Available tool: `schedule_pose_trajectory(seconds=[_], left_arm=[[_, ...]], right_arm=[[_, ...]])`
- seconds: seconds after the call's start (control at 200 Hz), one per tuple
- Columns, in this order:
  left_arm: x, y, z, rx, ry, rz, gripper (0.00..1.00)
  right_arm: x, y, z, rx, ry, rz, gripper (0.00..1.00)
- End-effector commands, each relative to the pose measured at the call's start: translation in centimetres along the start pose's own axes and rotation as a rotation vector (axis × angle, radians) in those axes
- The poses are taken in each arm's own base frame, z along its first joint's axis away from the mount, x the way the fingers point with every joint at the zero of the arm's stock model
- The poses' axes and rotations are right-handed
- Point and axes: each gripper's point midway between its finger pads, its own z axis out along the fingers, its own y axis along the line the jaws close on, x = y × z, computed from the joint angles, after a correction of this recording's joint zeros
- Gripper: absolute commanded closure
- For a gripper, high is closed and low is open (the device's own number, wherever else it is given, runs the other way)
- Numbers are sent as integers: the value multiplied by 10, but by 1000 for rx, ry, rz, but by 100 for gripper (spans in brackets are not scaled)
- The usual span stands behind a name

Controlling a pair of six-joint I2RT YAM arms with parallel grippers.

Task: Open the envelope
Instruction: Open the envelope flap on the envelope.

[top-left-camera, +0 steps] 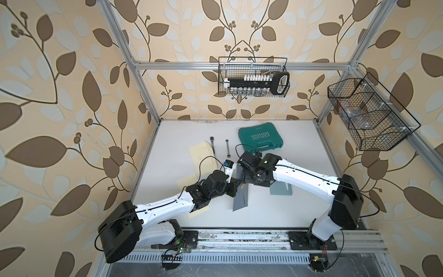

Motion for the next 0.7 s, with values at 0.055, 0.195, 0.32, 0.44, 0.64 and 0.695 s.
schedule_pose_trajectory(seconds=[0.055, 0.195, 0.32, 0.44, 0.64, 0.695], left_arm=[[-27, -16, -10, 38, -83, 14, 100], [-27, -16, -10, 35, -84, 13, 100], [-27, -15, -9, 30, -83, 10, 100], [-27, -14, -9, 23, -86, 4, 100], [-27, -13, -10, 21, -86, 3, 100], [-27, -13, -10, 20, -88, 3, 100]], right_arm=[[2, -13, 6, 65, 3, -15, 18], [3, -12, 6, 56, 8, -16, 18], [3, -12, 6, 53, 8, -17, 19], [3, -12, 6, 52, 6, -16, 19], [5, -13, 7, 56, 12, -20, 19], [5, -12, 8, 54, 13, -20, 19]])
